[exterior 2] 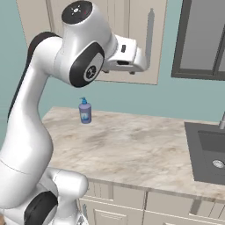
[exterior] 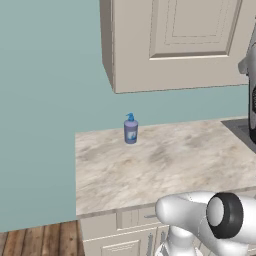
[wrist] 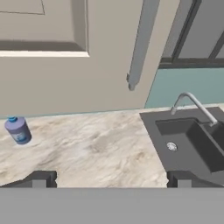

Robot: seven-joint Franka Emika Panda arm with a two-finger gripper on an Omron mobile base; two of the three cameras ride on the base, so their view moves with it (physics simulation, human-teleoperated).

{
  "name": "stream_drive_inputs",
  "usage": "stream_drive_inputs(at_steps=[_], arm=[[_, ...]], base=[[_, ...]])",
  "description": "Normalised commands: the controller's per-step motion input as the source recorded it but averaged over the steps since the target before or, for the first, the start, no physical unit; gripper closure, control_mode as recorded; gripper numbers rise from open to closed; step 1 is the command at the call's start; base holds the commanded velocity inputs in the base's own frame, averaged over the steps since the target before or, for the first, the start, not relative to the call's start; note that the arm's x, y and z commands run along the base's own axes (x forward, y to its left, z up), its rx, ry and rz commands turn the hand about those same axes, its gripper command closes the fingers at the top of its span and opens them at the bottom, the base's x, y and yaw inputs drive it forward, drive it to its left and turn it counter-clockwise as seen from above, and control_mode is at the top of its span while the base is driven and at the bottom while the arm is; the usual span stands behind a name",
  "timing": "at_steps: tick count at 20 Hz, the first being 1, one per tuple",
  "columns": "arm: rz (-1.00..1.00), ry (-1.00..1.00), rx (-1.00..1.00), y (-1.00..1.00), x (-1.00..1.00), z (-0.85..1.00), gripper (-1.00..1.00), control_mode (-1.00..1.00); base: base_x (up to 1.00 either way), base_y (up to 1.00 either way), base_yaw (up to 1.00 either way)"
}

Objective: Pick the sponge and dish brush from the cabinet and place them on the counter.

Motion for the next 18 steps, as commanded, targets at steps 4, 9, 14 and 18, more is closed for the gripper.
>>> stream_drive_inputs(at_steps=[4, 9, 14, 18], arm=[[0.0, 0.0, 0.09, -0.09, 0.26, 0.0, -1.0, -1.0], [0.0, 0.0, 0.03, -0.04, 0.38, 0.0, -1.0, -1.0], [0.0, 0.0, 0.0, -0.11, 0.47, 0.0, -1.0, -1.0], [0.0, 0.0, 0.0, -0.24, 0.27, 0.0, -1.0, -1.0]], base=[[0.0, 0.0, 0.0], [0.0, 0.0, 0.0], [0.0, 0.0, 0.0], [0.0, 0.0, 0.0]])
